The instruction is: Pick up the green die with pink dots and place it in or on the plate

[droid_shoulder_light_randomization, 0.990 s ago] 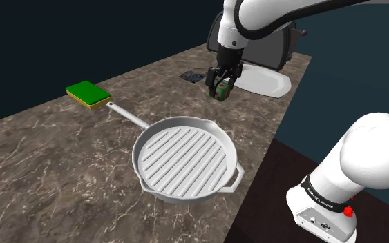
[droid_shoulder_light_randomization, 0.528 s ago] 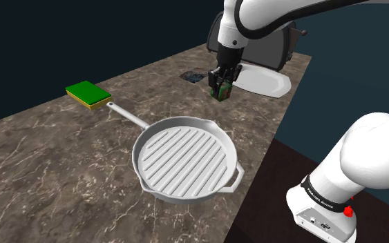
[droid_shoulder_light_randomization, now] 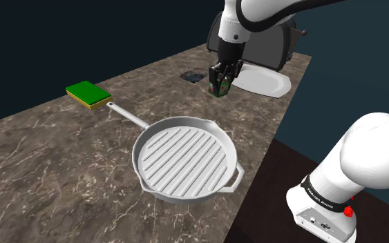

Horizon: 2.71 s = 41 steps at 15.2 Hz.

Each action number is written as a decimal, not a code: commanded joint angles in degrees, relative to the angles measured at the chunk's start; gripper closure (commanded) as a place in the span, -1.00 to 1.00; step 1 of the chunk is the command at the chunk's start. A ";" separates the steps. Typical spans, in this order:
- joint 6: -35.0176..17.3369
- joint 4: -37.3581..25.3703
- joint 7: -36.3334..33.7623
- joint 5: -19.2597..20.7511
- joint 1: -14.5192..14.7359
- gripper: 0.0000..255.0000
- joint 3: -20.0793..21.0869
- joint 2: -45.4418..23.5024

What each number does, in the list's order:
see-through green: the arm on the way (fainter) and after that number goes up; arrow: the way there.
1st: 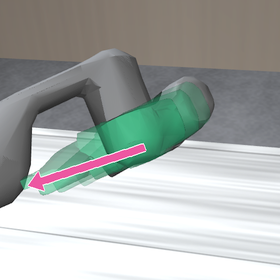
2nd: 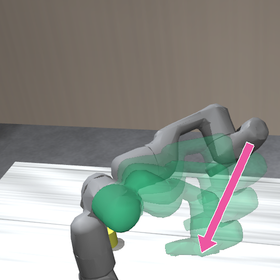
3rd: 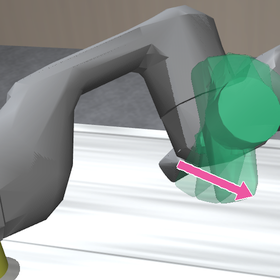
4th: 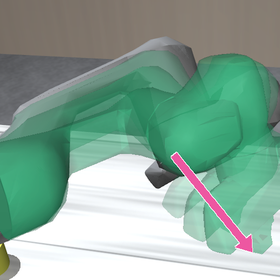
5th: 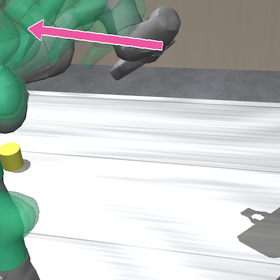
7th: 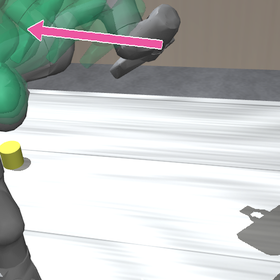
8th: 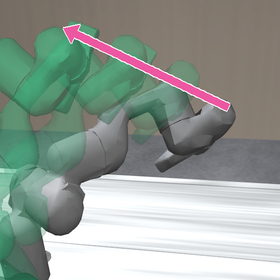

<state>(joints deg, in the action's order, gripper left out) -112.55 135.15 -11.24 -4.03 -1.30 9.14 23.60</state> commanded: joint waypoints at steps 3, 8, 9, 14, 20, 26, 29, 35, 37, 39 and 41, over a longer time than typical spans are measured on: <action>3.24 -2.77 0.05 0.10 -0.07 1.00 -0.20 0.42; 7.16 -6.30 0.03 0.21 -0.14 1.00 -0.40 0.80; 7.93 -7.04 0.03 0.23 -0.15 1.00 -0.44 0.84; 11.78 -10.89 -0.02 0.35 -0.23 1.00 -0.60 0.83; 12.82 -9.42 6.94 2.34 -2.72 1.00 -5.84 3.14; 13.04 -8.90 15.26 5.17 -5.84 1.00 -12.19 3.84; 13.04 -9.49 19.45 6.55 -7.37 1.00 -15.38 3.32; 9.93 -7.06 22.30 7.52 -8.46 1.00 -17.68 2.73; 8.39 -5.54 22.30 7.57 -8.49 1.00 -17.76 2.71; 6.83 -4.06 22.29 7.62 -8.52 1.00 -17.83 2.63; 5.27 -2.63 22.29 7.67 -8.55 1.00 -17.91 2.50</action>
<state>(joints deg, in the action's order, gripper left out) -106.51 131.88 11.03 3.61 -9.83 -8.71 26.17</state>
